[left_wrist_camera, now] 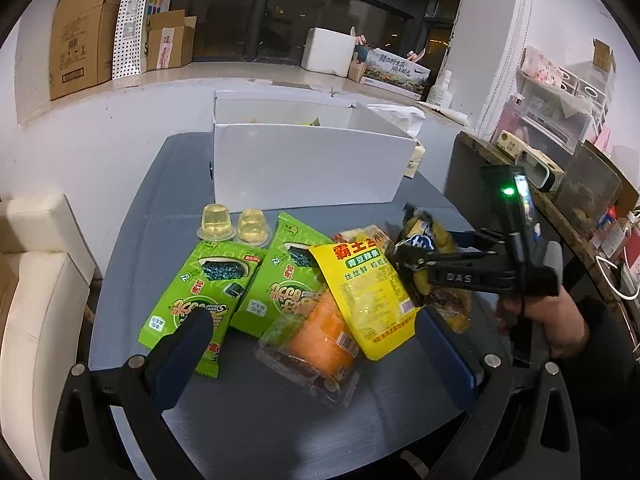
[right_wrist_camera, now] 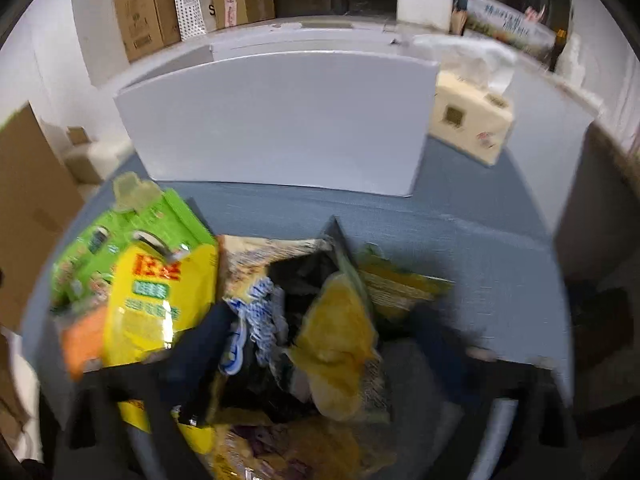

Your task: Organize snacks

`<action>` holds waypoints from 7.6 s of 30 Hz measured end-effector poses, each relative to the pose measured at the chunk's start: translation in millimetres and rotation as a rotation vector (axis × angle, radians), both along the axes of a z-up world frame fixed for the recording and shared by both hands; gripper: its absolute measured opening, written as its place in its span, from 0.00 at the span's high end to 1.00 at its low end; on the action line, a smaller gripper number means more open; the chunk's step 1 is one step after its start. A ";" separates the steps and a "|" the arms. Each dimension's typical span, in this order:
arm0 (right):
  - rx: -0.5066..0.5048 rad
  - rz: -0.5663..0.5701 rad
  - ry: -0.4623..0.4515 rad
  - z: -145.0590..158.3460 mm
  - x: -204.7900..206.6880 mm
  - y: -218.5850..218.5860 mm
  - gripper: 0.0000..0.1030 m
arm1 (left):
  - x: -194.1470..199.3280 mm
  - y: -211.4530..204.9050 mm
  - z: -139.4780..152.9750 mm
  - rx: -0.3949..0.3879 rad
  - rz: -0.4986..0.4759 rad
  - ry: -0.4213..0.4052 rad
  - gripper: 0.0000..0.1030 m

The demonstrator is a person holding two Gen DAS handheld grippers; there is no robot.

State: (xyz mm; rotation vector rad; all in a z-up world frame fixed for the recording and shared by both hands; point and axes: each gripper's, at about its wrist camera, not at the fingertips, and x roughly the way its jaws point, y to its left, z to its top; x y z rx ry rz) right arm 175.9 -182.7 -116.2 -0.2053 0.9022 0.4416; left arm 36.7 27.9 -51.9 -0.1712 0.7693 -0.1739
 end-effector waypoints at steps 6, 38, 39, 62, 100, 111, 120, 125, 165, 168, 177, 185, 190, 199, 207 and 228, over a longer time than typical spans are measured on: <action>0.075 0.003 0.023 10.1 -12.4 -21.4 0.38 | 6.9 -9.9 -6.8 0.002 -0.025 0.020 0.00; 0.250 -0.122 -0.053 61.0 -58.6 -108.5 0.38 | 126.0 -90.6 -62.8 0.096 0.057 0.192 0.42; 0.249 -0.117 -0.053 60.8 -59.1 -107.1 0.38 | 124.5 -88.7 -61.4 0.088 0.056 0.188 0.43; 0.266 -0.044 -0.099 84.7 -50.0 -80.2 0.38 | 79.3 -57.7 33.7 -0.024 -0.067 -0.067 0.76; 0.174 -0.036 -0.096 119.5 158.9 24.3 0.00 | 253.4 50.5 61.1 0.071 0.156 -0.067 0.00; 0.312 0.008 -0.097 117.7 69.1 -9.0 0.00 | 135.6 38.0 65.5 0.040 0.024 -0.060 0.00; 0.391 0.011 -0.111 116.1 -12.3 -54.3 0.00 | 41.4 29.1 51.3 0.024 0.004 -0.043 0.00; 0.365 -0.046 -0.094 87.5 -47.0 -72.1 0.00 | 6.4 12.9 28.0 -0.050 -0.008 -0.054 0.00; 0.129 -0.020 0.030 -4.9 31.0 -45.9 0.47 | 10.1 33.3 -10.2 -0.057 0.070 0.027 0.00; 0.190 -0.012 -0.008 17.0 11.7 -53.7 0.47 | 20.1 32.5 -10.6 -0.042 0.057 0.021 0.00; 0.238 0.053 -0.097 58.3 -44.4 -41.3 0.47 | 93.1 58.4 -19.1 0.024 0.085 0.049 0.00; 0.222 0.068 -0.117 61.0 -55.6 -39.5 0.47 | 153.7 87.5 -55.1 0.028 0.076 0.141 0.02; 0.225 0.054 -0.105 58.1 -52.8 -41.7 0.47 | 168.0 85.0 -70.7 0.054 0.020 0.166 0.18; 0.213 0.059 -0.085 51.9 -54.0 -37.4 0.46 | 167.7 89.8 -76.6 0.004 -0.012 0.157 0.55; 0.219 0.068 -0.097 57.6 -57.0 -34.4 0.46 | 128.7 83.4 -33.5 0.007 -0.022 0.041 0.55; 0.315 0.072 -0.129 133.5 32.5 13.0 0.46 | 173.2 46.6 94.5 -0.031 -0.048 -0.156 0.55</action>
